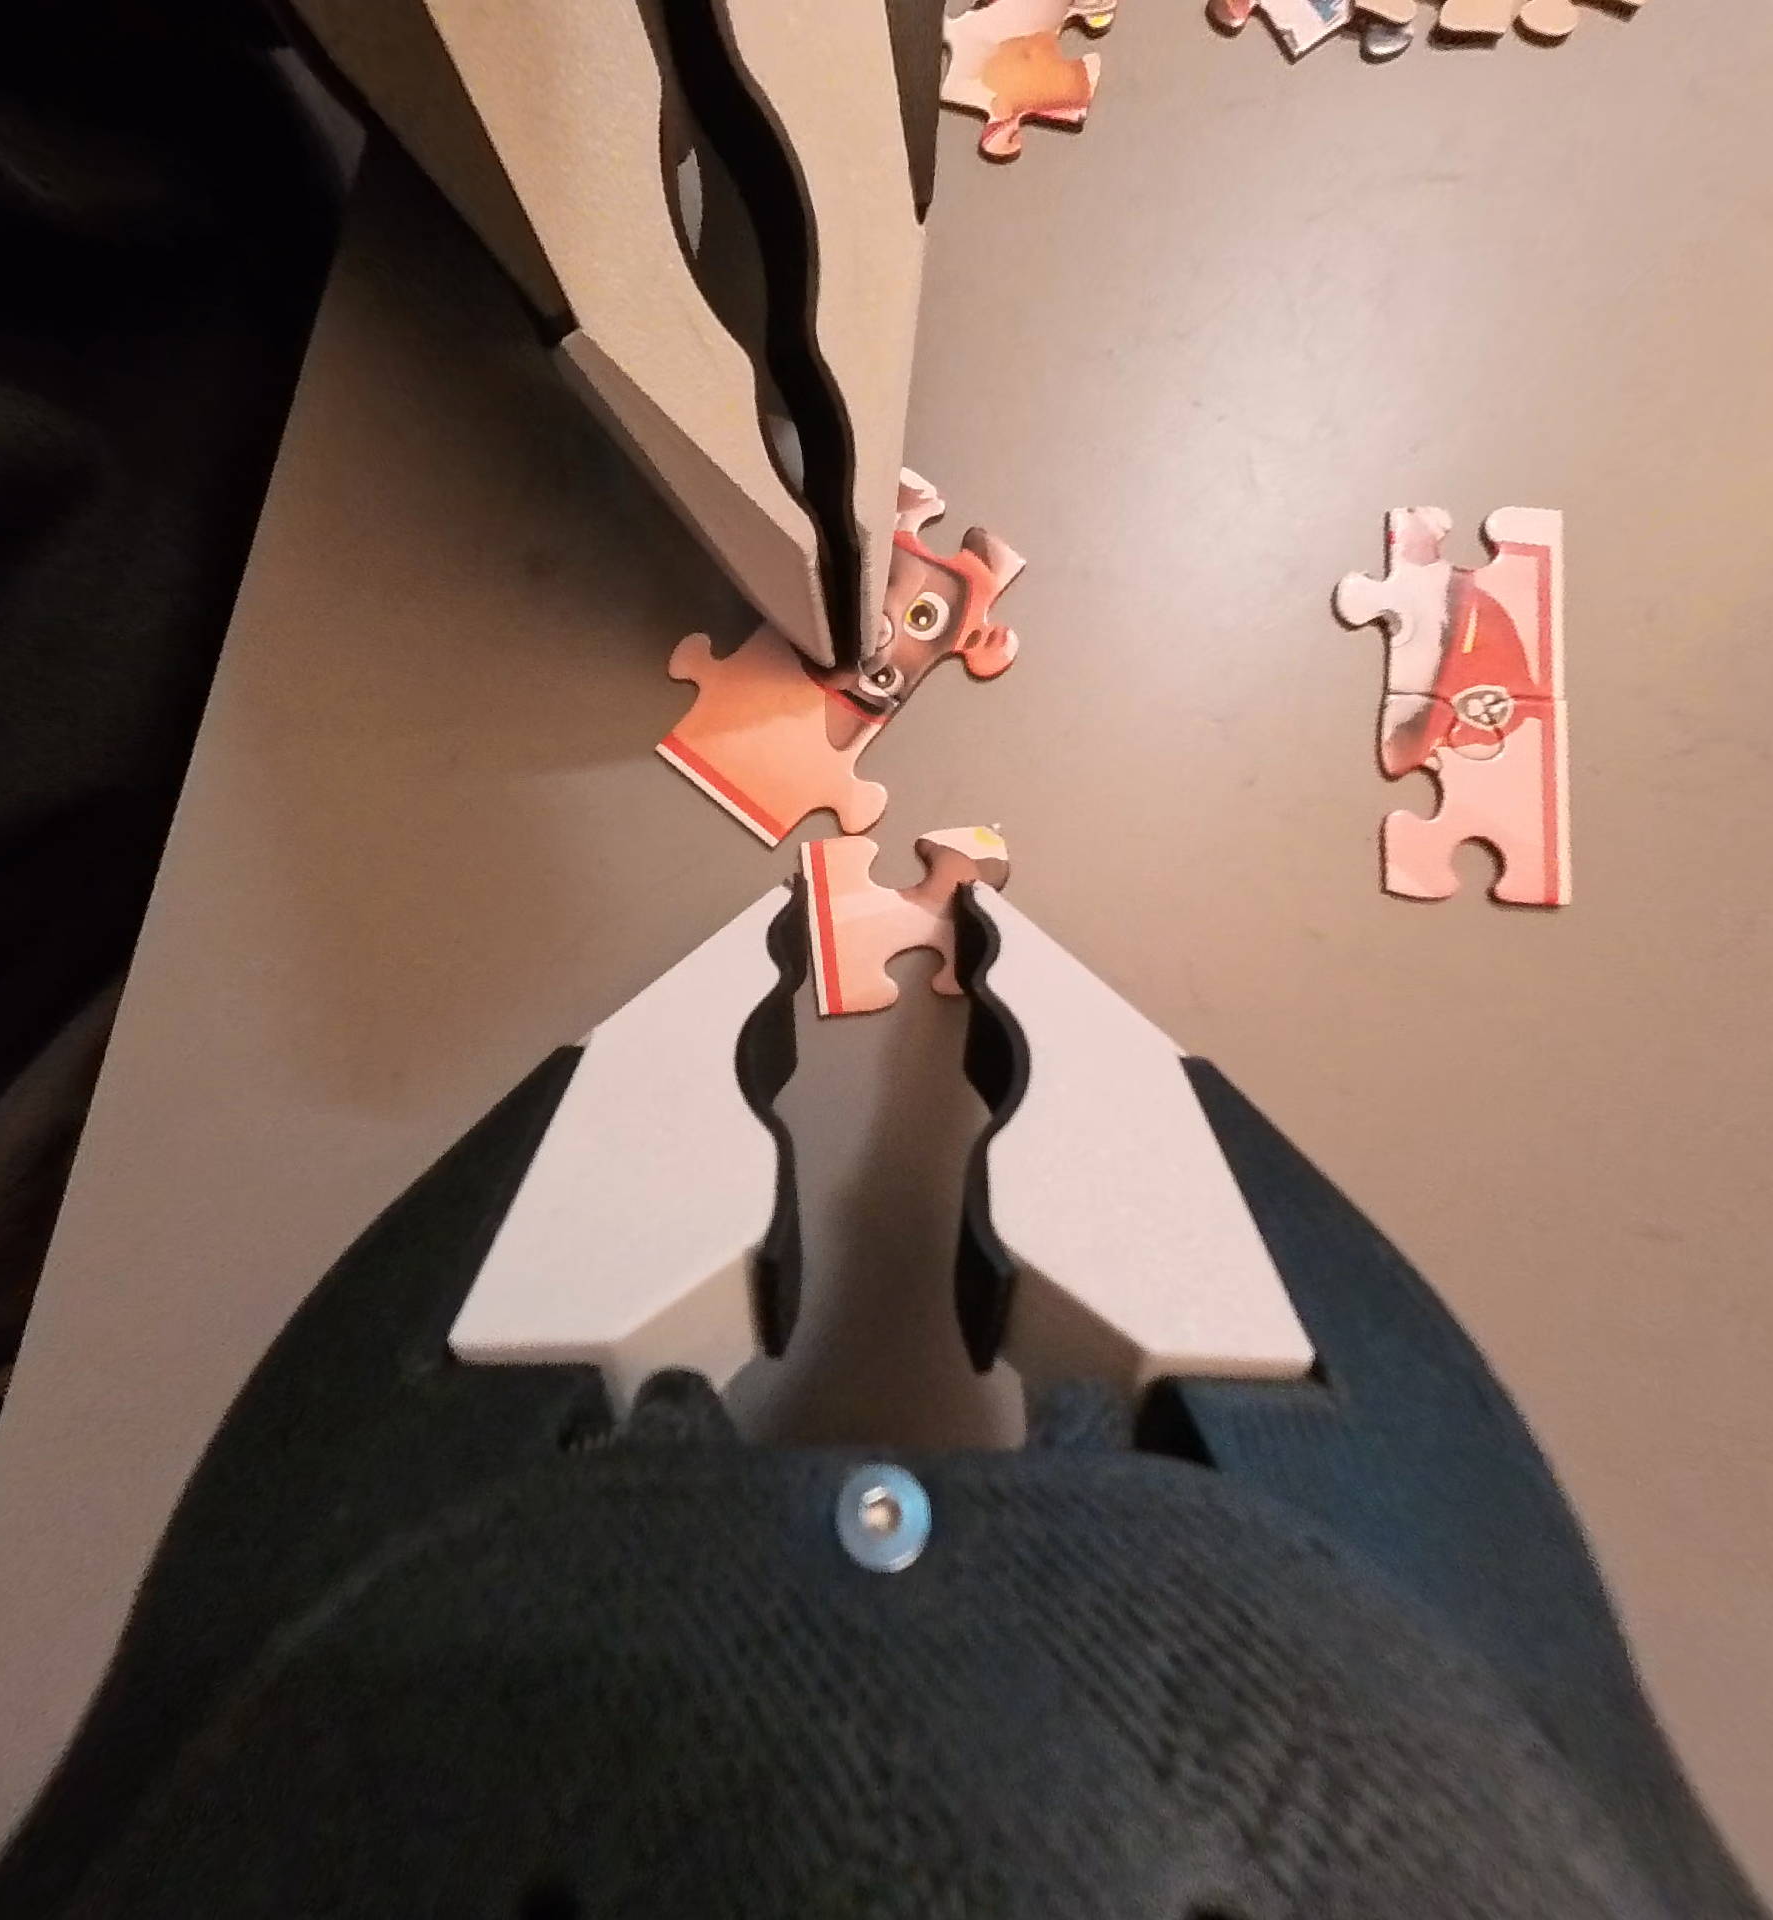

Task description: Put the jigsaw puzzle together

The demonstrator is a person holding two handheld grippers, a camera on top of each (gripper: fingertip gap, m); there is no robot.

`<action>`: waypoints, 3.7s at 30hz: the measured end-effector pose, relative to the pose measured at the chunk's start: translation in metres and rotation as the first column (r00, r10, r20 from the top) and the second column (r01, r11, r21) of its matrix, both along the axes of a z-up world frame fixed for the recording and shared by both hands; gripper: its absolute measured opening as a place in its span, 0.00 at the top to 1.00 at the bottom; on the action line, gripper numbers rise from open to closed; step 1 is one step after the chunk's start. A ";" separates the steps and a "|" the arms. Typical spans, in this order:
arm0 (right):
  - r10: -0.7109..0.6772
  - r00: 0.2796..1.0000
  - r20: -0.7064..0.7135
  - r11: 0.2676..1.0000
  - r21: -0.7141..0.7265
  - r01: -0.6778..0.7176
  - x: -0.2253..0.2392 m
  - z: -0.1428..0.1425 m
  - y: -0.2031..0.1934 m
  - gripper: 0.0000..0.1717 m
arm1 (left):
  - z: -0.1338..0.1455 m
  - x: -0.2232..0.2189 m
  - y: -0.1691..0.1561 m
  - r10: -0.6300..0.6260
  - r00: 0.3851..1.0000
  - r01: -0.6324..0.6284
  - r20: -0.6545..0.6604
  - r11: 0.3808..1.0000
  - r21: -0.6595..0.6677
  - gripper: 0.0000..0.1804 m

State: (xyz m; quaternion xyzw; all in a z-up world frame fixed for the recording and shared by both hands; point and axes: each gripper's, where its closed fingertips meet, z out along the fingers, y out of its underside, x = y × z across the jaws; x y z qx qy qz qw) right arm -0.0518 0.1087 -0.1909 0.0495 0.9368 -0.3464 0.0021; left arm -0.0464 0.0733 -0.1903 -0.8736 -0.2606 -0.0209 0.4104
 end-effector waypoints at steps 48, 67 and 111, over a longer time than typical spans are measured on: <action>-0.010 0.996 -0.089 0.994 0.112 0.020 -0.036 0.002 0.005 0.75 | 0.000 0.002 0.001 -0.016 0.998 0.014 0.055 1.000 0.027 1.00; 0.025 0.997 0.069 0.995 0.094 -0.032 -0.003 0.003 0.001 0.75 | 0.000 0.003 0.001 -0.020 0.998 0.018 0.064 0.999 0.033 1.00; -0.434 0.900 -0.044 0.899 0.040 0.435 -0.082 -0.001 0.021 0.94 | 0.000 0.004 0.002 -0.031 0.997 0.029 0.069 0.999 0.032 1.00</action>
